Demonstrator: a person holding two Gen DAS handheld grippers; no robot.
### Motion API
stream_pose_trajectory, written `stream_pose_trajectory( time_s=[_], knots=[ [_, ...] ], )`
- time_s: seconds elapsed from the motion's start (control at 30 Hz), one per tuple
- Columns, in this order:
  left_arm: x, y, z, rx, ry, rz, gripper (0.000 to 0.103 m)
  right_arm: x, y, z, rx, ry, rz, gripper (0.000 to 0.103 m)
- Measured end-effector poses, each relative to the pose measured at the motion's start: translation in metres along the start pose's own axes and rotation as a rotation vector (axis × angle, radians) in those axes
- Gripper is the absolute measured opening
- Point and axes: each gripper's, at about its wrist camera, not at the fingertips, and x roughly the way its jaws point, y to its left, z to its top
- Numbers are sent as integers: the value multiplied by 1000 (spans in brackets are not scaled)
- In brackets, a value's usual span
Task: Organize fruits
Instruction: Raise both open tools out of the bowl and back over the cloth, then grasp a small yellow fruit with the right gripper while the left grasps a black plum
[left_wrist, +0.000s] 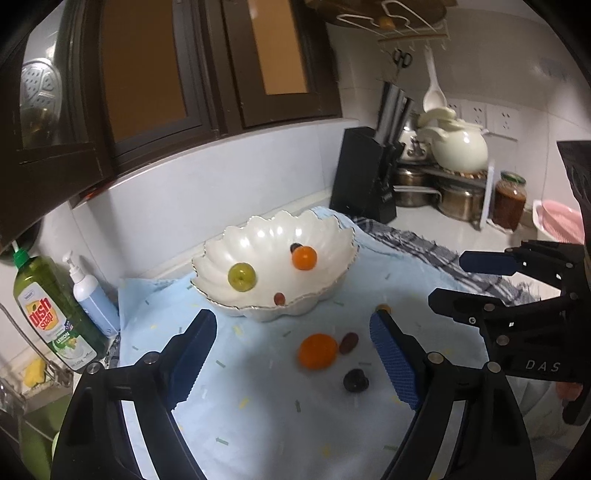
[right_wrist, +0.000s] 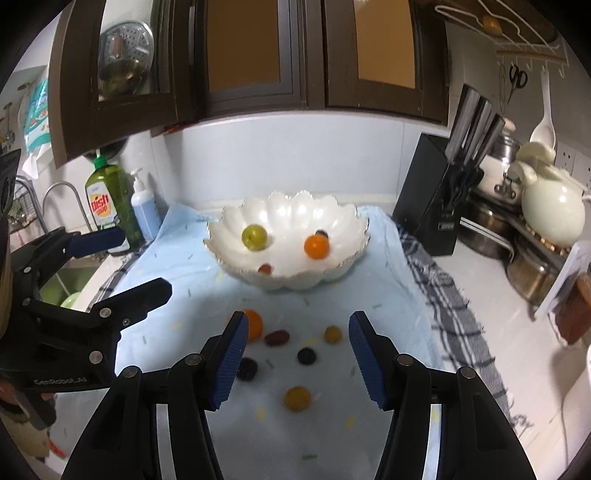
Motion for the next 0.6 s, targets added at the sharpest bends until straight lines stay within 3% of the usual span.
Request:
stream_pose_trajectory(
  time_s=[0.1,0.6],
  knots=[
    [3,-3,-9,11,5,-6,77,3,2,-9,8,22,-1,58],
    [38,-21,-48,108,62,-142,66,29,5,-48,36,101,-21,53]
  ],
)
